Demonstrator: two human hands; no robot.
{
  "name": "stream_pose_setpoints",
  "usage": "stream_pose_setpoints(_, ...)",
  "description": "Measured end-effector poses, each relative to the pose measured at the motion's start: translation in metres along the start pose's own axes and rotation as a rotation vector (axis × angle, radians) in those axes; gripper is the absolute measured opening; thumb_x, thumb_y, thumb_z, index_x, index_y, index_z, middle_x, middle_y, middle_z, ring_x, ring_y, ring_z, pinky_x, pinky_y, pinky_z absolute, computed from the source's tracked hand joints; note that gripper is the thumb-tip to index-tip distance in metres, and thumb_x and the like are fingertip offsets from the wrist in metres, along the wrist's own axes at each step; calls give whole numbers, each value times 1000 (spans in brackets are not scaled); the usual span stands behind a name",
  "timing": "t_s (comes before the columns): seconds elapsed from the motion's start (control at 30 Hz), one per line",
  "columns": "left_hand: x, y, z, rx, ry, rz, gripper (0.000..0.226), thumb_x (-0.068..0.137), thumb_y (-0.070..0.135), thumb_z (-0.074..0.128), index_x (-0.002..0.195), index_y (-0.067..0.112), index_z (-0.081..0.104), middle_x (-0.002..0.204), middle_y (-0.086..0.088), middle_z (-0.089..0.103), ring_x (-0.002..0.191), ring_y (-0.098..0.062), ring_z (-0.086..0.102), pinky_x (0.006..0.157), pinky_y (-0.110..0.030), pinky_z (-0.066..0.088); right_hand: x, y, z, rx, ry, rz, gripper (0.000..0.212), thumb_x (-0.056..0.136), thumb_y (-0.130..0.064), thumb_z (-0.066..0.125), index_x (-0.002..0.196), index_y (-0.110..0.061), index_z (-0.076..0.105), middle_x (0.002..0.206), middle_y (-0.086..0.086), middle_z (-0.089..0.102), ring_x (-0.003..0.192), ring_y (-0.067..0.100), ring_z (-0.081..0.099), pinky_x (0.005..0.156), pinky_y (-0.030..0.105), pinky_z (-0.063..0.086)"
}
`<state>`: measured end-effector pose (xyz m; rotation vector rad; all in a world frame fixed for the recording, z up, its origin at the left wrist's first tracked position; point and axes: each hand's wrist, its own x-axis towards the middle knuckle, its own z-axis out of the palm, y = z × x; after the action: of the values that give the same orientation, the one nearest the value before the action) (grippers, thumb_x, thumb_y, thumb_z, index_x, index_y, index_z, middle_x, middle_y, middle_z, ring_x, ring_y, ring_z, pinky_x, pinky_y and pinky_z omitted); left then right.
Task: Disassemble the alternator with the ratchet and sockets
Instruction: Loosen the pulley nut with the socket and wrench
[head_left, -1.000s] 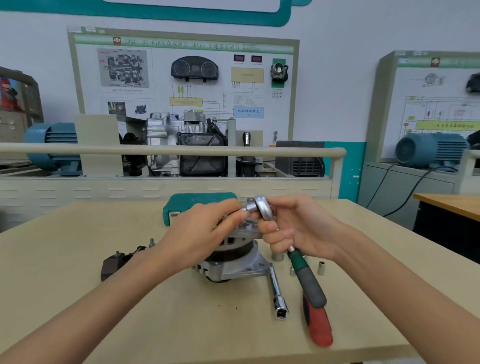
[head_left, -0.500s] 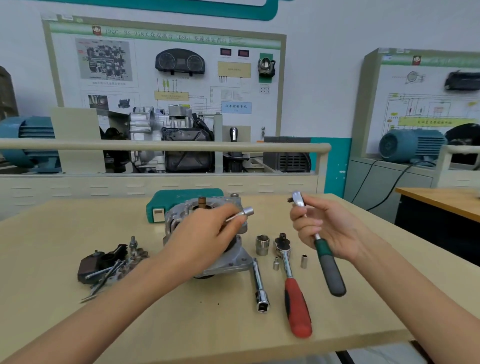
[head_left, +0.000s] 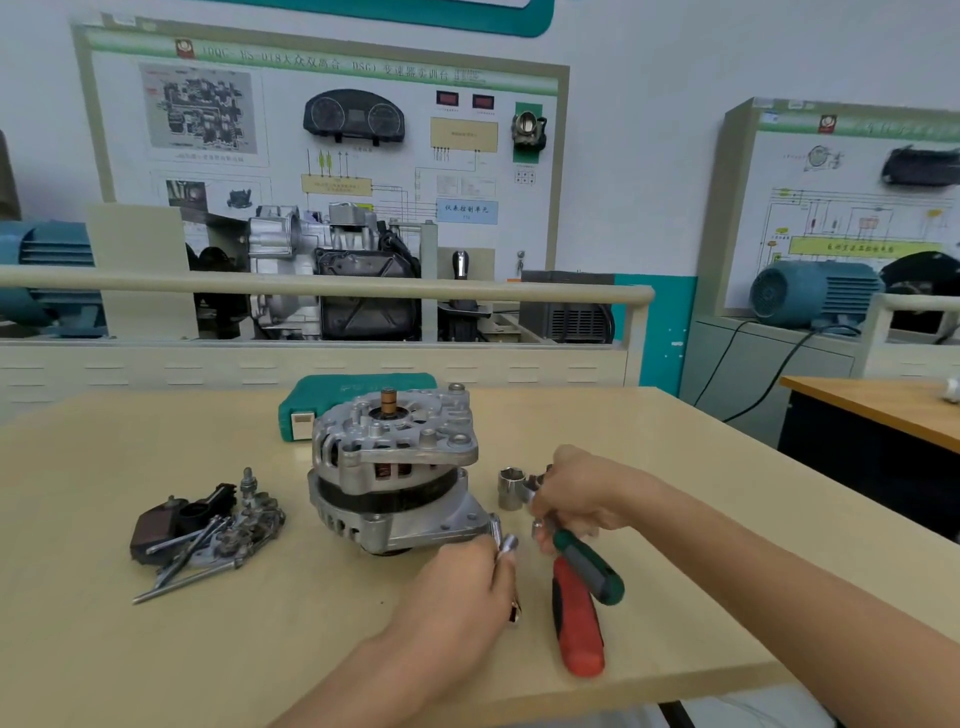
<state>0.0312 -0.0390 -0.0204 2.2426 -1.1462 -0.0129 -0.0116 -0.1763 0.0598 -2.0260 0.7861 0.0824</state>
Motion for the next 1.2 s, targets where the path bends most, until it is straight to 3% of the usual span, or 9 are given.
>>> stream_pose_setpoints(0.17, -2, -4, -1, -24, 10, -26, 34, 101, 35, 34, 69, 24, 38, 77, 3, 53, 80, -21, 56, 64, -32, 36, 13, -2, 29, -526, 151, -114, 14, 89, -6, 48, 75, -4, 53, 64, 8, 51, 72, 23, 56, 47, 21, 40)
stream_pose_setpoints(0.23, -3, -4, -1, -47, 13, -38, 31, 101, 35, 34, 72, 24, 40, 82, 1, 56, 81, -21, 57, 67, -32, 39, 19, 3, 36, -586, 158, -144, 13, 89, -5, 46, 89, -1, 58, 76, 12, 55, 79, 26, 59, 51, 24, 43)
stream_pose_setpoints(0.4, -2, -7, -2, -73, 41, -23, 29, 101, 35, 34, 80, 21, 46, 82, 2, 57, 76, -16, 55, 67, -30, 41, 19, 7, 40, -721, 231, -200, 16, 91, -3, 44, 78, 0, 52, 101, 17, 59, 101, 30, 61, 61, 26, 42)
stream_pose_setpoints(0.5, -1, -8, -2, -84, 62, 10, 33, 101, 37, 34, 72, 23, 42, 71, 6, 52, 64, -9, 48, 59, -26, 35, 18, 5, 31, -659, 197, -200, 17, 93, -7, 44, 91, 2, 58, 107, 20, 61, 98, 31, 60, 63, 25, 43)
stream_pose_setpoints(0.63, 3, -4, -3, -137, 125, 65, 34, 100, 36, 38, 69, 24, 40, 58, 9, 44, 48, -3, 42, 48, -20, 32, -2, 3, 7, -258, 11, -205, 33, 98, -30, 43, 77, -7, 53, 71, 10, 61, 51, 14, 53, 43, 17, 41)
stream_pose_setpoints(0.73, 13, 1, -2, -127, 127, 82, 25, 100, 29, 42, 80, 18, 51, 63, 10, 45, 53, -4, 42, 49, -18, 31, -16, 8, -1, -107, -156, -201, 32, 94, -35, 52, 76, -10, 60, 66, 3, 60, 49, 7, 52, 48, 14, 42)
stream_pose_setpoints(0.93, 14, 8, 1, -213, 72, 65, 22, 100, 31, 41, 86, 20, 54, 60, 8, 48, 48, -2, 43, 47, -16, 32, -13, 15, -15, 18, 10, -222, 12, 92, -9, 57, 89, 2, 62, 79, 11, 62, 62, 12, 55, 49, 14, 45)
stream_pose_setpoints(1.07, 7, 9, -3, -281, 22, 58, 18, 100, 19, 34, 93, 22, 50, 61, 7, 49, 43, 5, 45, 45, -12, 35, -7, 17, -18, -80, 74, -129, 28, 90, 6, 50, 116, 16, 53, 66, 9, 52, 53, 12, 50, 43, 14, 44)
stream_pose_setpoints(1.2, 8, 11, -6, -285, 39, 84, 15, 98, 13, 32, 96, 20, 45, 67, 4, 50, 50, -1, 42, 50, -17, 35, 4, 22, -2, -292, 150, -151, 14, 88, 6, 48, 77, -2, 53, 61, 8, 47, 51, 13, 47, 50, 21, 42)
